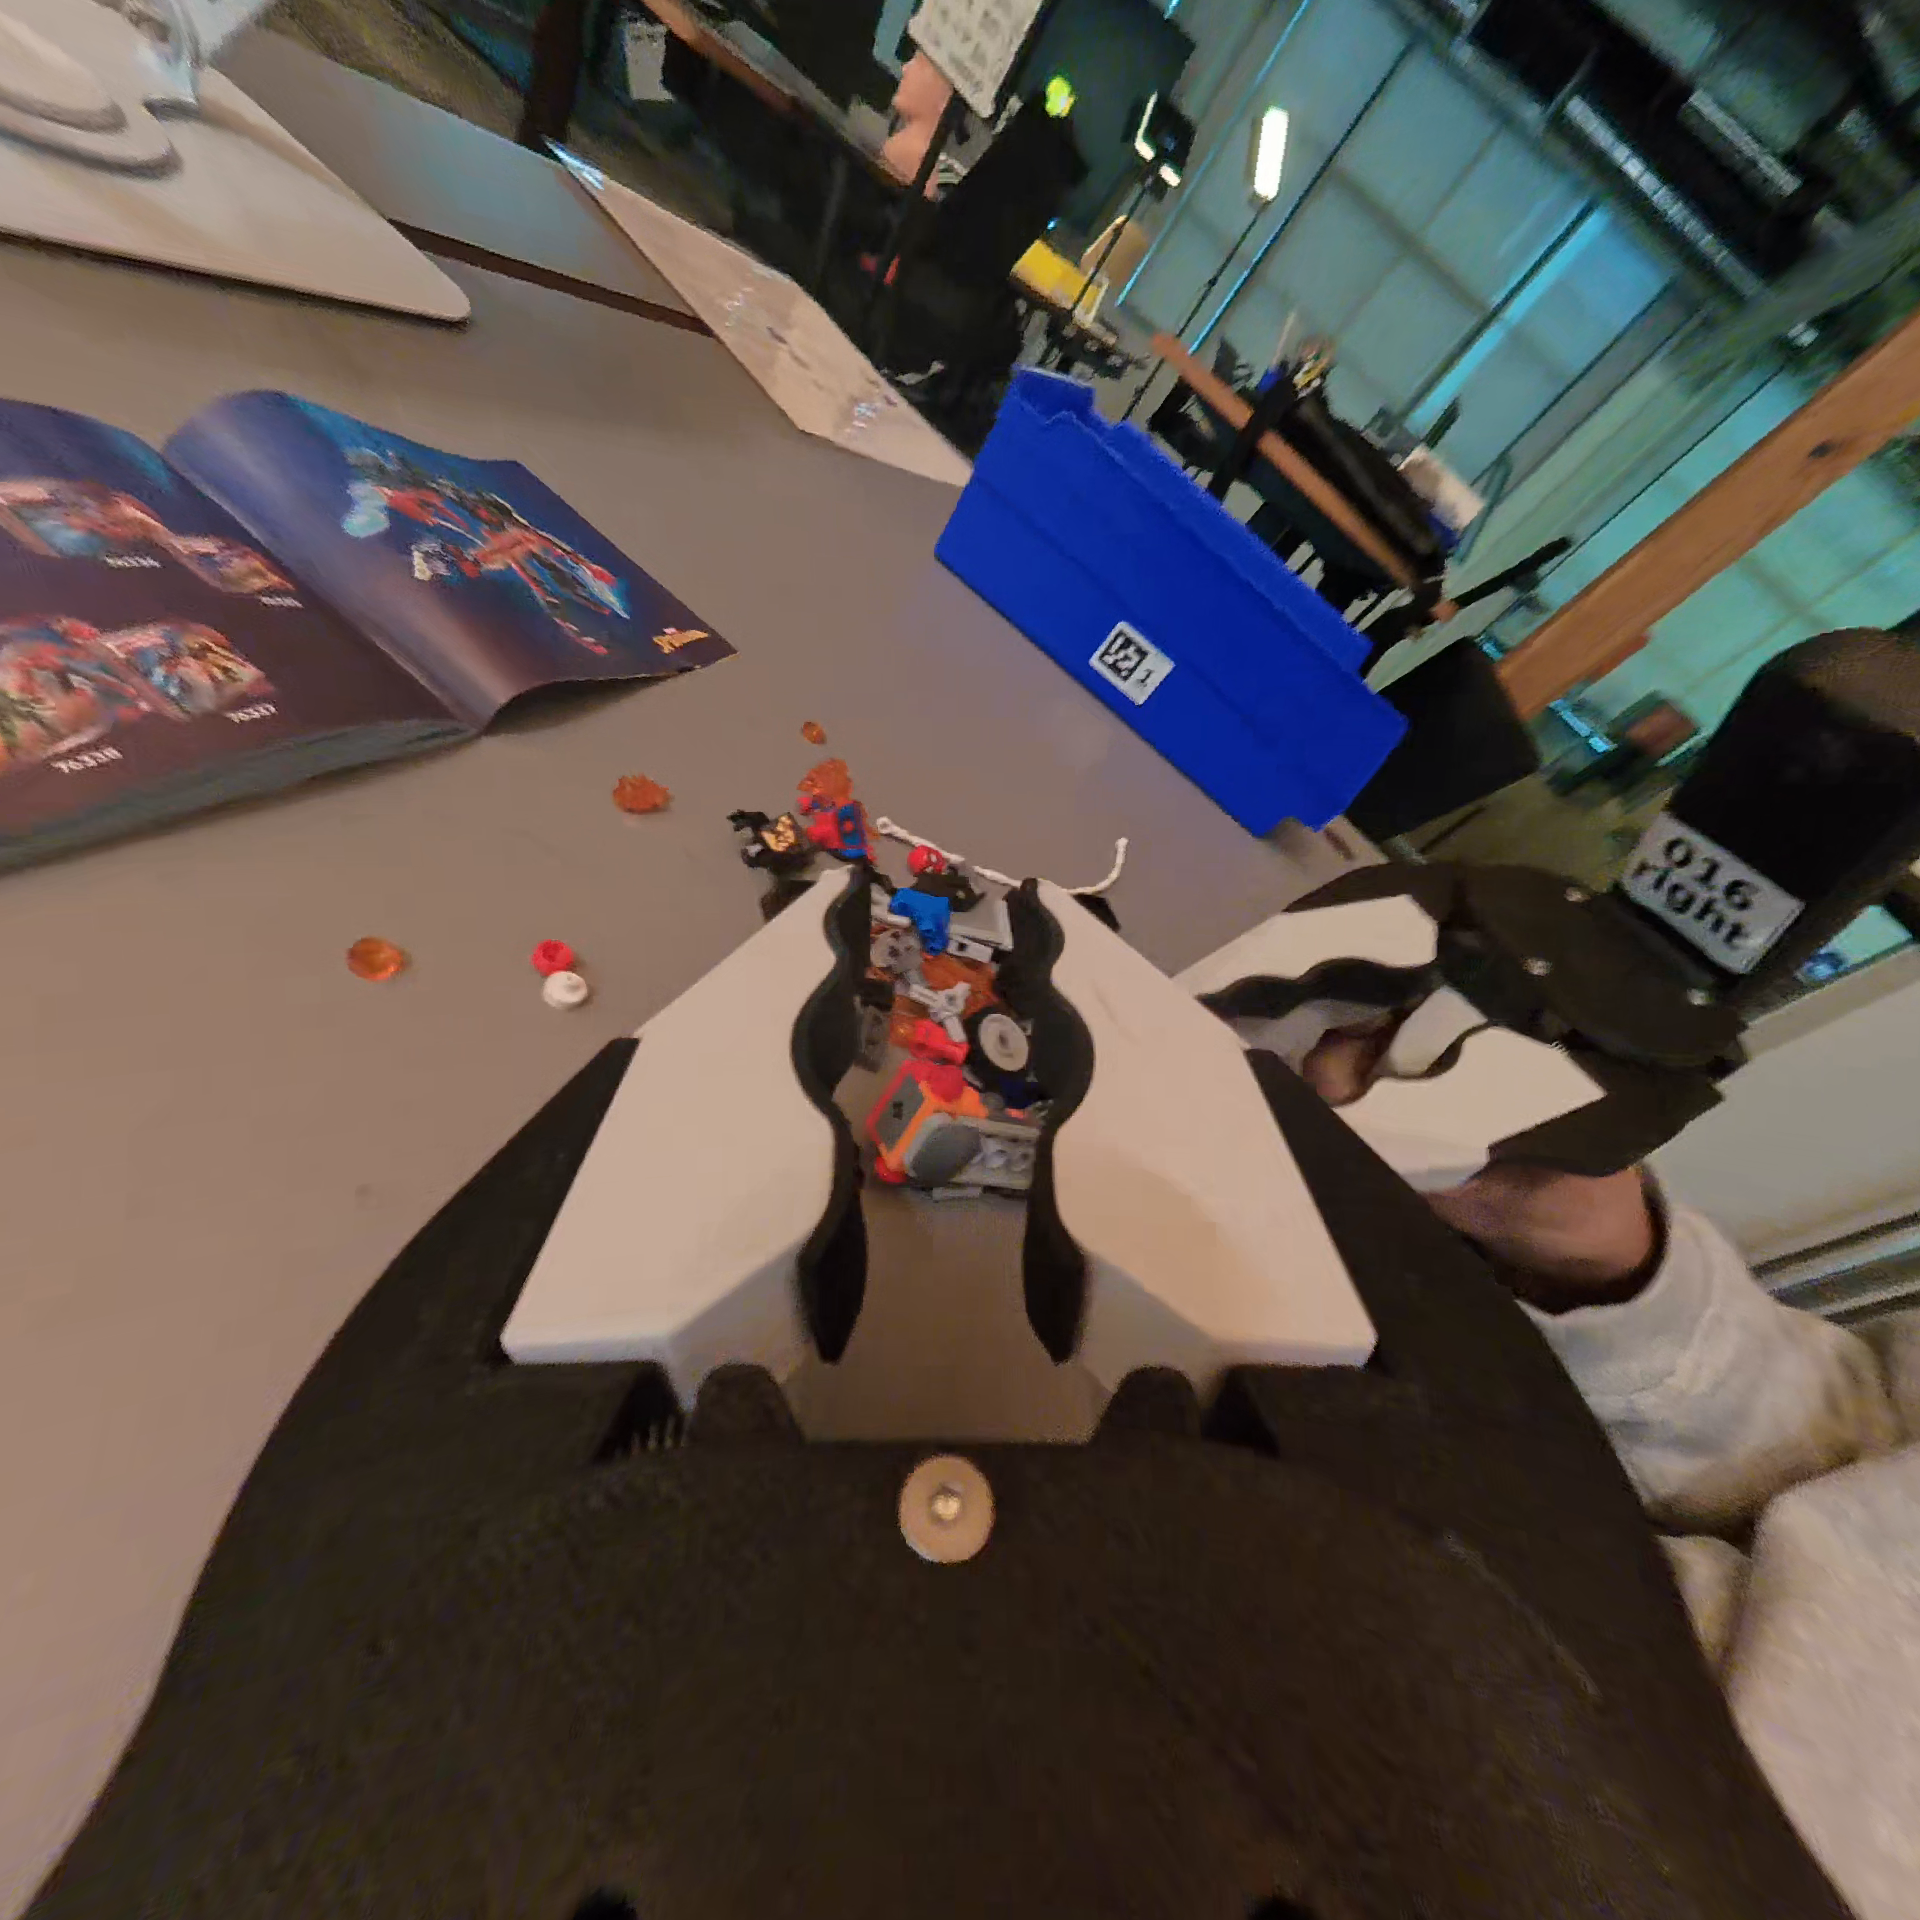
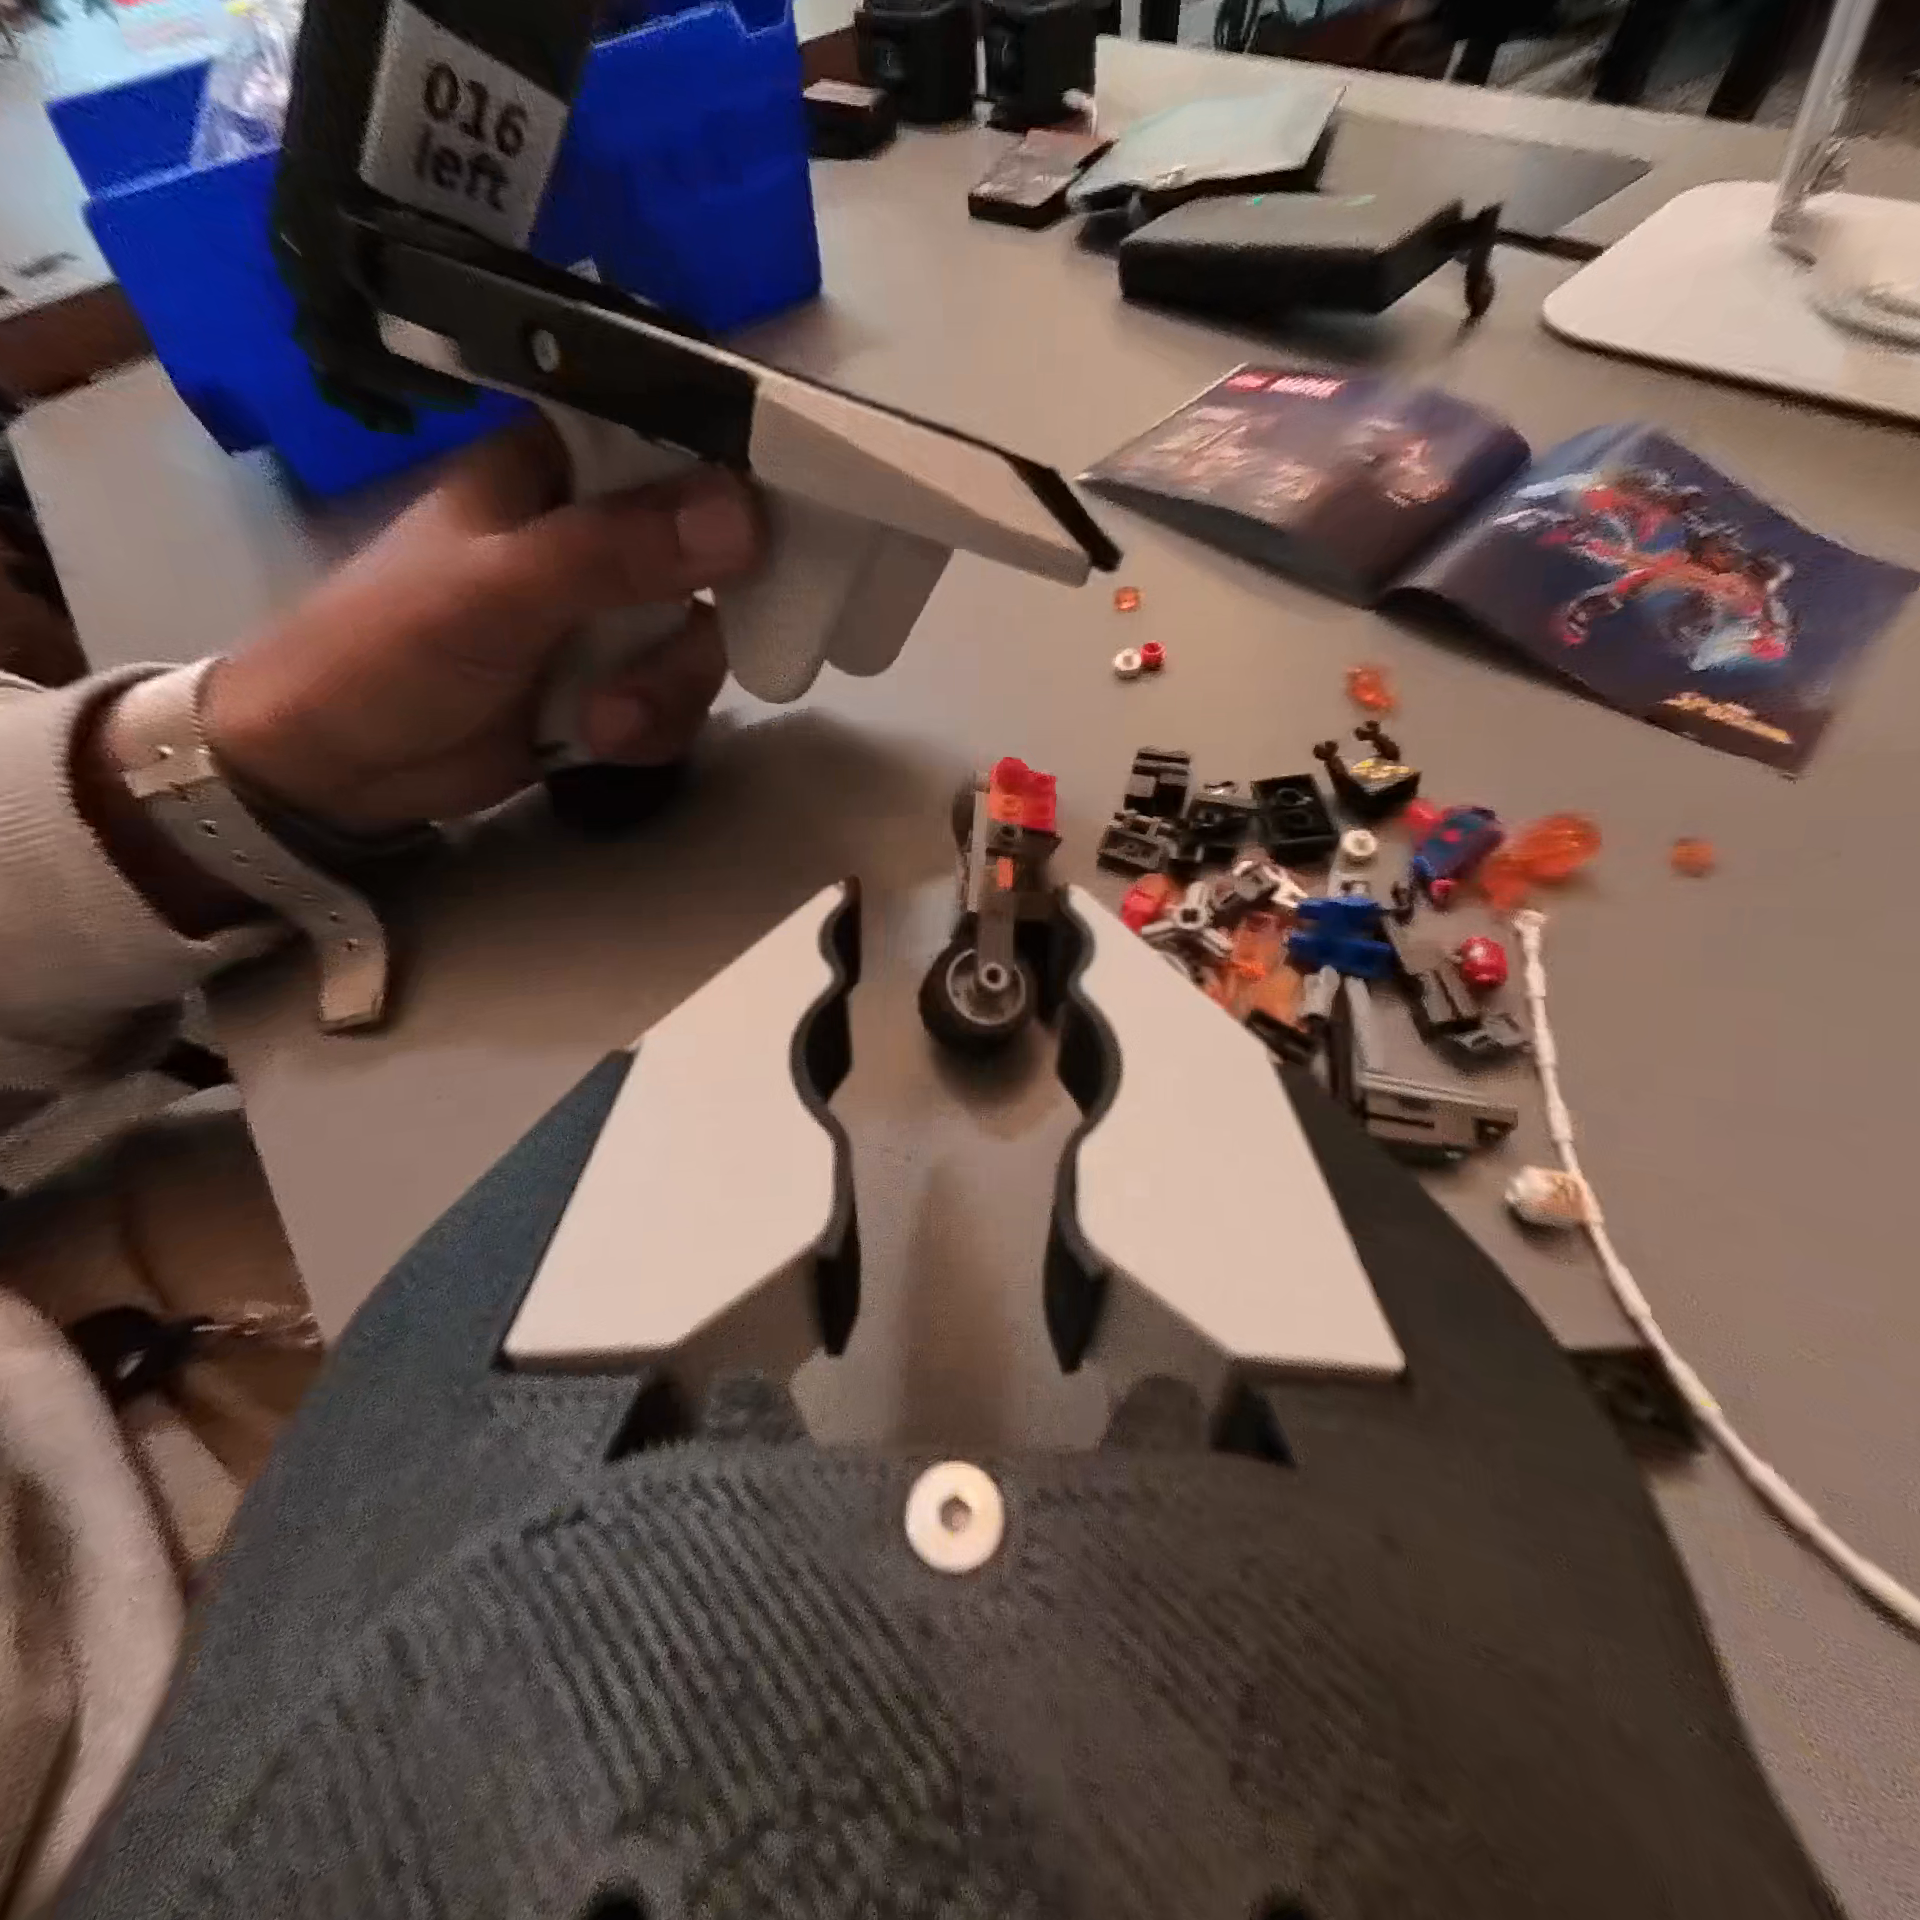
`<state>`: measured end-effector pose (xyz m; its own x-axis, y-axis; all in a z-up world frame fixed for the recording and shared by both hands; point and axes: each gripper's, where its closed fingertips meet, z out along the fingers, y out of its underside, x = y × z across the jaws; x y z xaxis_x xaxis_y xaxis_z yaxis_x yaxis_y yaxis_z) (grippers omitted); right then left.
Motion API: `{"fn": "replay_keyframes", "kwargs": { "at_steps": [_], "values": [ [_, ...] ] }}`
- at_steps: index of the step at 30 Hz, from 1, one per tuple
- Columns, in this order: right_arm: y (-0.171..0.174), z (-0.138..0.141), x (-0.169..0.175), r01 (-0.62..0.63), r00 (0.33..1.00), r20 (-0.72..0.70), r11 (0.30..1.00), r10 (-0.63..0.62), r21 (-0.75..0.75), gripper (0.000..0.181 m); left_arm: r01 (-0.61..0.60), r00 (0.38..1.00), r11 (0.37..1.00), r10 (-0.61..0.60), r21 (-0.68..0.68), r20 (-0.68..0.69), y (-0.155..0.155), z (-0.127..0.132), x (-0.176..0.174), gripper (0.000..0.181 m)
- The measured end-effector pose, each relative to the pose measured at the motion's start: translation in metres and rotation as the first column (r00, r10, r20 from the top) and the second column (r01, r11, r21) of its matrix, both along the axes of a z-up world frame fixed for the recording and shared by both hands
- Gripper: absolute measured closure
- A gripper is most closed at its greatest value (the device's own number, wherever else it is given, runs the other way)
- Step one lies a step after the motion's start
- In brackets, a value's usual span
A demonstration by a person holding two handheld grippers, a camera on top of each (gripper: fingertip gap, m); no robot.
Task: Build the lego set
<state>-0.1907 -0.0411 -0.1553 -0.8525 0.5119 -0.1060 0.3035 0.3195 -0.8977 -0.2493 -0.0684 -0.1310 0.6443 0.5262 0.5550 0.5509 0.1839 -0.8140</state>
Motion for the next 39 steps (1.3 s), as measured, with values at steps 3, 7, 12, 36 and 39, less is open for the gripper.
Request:
{"fn": "replay_keyframes", "kwargs": {
  "at_steps": [3, 7, 12, 36, 39],
  "values": [
    [-0.007, -0.005, -0.013, 0.041, 0.996, -0.088, 0.995, -0.033, 0.092, 0.14, -0.008, 1.0, 1.0, 0.008, 0.001, -0.01, -0.002, 0.002, -0.001, 0.154],
    [-0.016, -0.028, -0.02, 0.028, 0.999, -0.038, 0.973, -0.02, 0.228, 0.137, -0.007, 1.0, 1.0, 0.007, -0.022, -0.018, 0.0, 0.0, 0.0, 0.155],
    [-0.017, -0.025, -0.014, 0.0, 0.999, -0.051, 0.977, 0.011, 0.214, 0.155, -0.004, 1.0, 1.0, 0.004, -0.005, -0.014, -0.001, 0.001, 0.001, 0.154],
    [0.01, 0.084, 0.019, -0.169, 0.984, -0.145, 0.796, 0.103, -0.582, 0.155, 0.508, 0.861, 0.766, -0.468, 0.394, -0.201, 0.047, 0.07, 0.082, 0.127],
    [0.007, 0.082, 0.02, -0.173, 0.982, -0.159, 0.809, 0.1, -0.561, 0.155, 0.499, 0.867, 0.772, -0.45, 0.395, -0.215, 0.043, 0.071, 0.08, 0.151]
  ]
}}
